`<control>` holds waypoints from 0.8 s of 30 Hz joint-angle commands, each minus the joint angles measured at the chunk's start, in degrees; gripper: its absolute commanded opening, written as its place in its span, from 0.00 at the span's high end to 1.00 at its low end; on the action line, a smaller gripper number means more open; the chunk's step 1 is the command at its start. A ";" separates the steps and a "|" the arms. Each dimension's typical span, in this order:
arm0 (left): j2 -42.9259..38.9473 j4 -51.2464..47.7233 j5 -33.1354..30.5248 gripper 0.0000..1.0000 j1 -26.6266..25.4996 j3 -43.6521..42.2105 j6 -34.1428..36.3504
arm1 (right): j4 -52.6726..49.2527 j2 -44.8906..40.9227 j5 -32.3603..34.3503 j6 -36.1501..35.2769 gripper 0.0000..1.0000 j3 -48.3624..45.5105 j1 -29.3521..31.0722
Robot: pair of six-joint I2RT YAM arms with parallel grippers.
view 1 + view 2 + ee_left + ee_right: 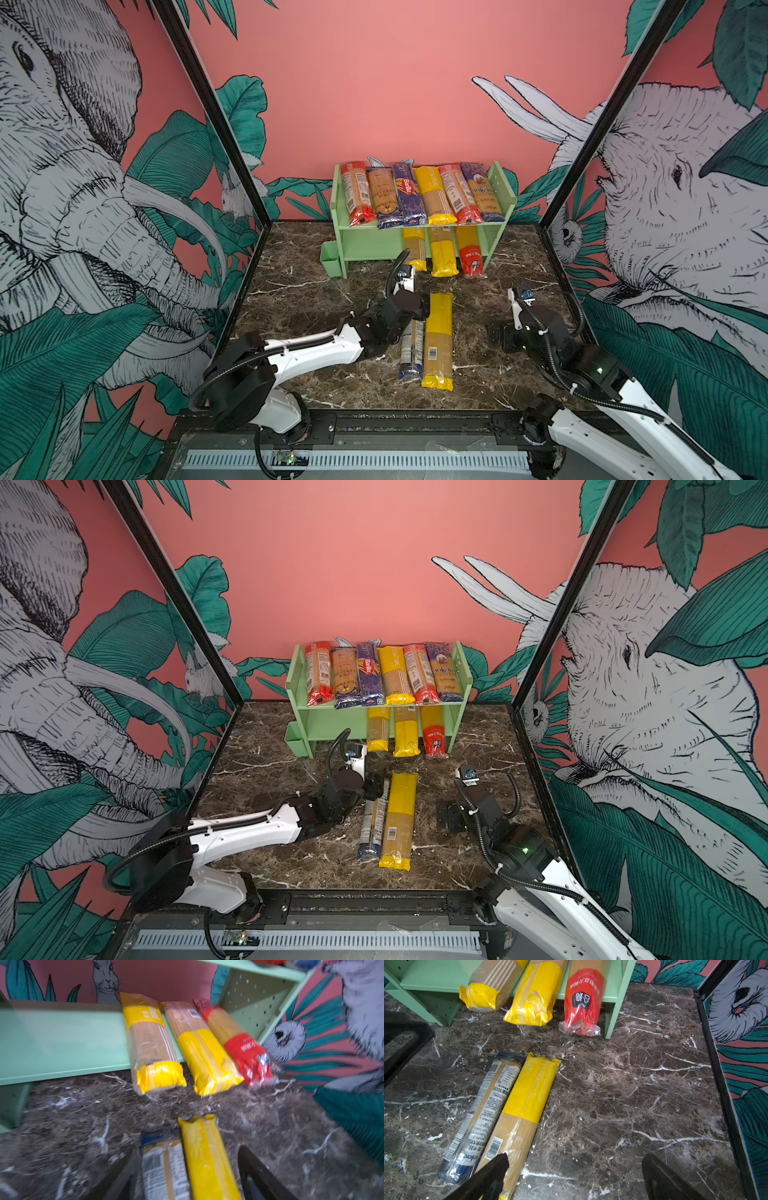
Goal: Place and organize the pasta boxes and bags onto the shelf
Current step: 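Withdraw the left gripper and lower it onto the white-blue labelled pack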
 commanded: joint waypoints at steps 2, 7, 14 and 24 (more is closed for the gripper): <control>-6.14 -10.70 -6.05 0.22 -7.01 -6.90 -5.40 | -3.55 -1.55 0.93 0.94 0.01 2.62 -0.15; -7.93 -16.82 -13.01 0.21 -17.52 -11.48 -13.89 | -3.98 -1.49 0.37 1.95 0.01 3.05 -0.09; -6.06 -12.97 -13.47 0.20 -22.18 -17.00 -21.93 | -4.74 -2.60 -1.45 4.36 0.01 3.19 0.48; 5.23 -3.70 -7.68 0.18 -23.14 -16.11 -23.73 | -7.97 -4.47 -0.01 4.89 0.01 4.35 1.03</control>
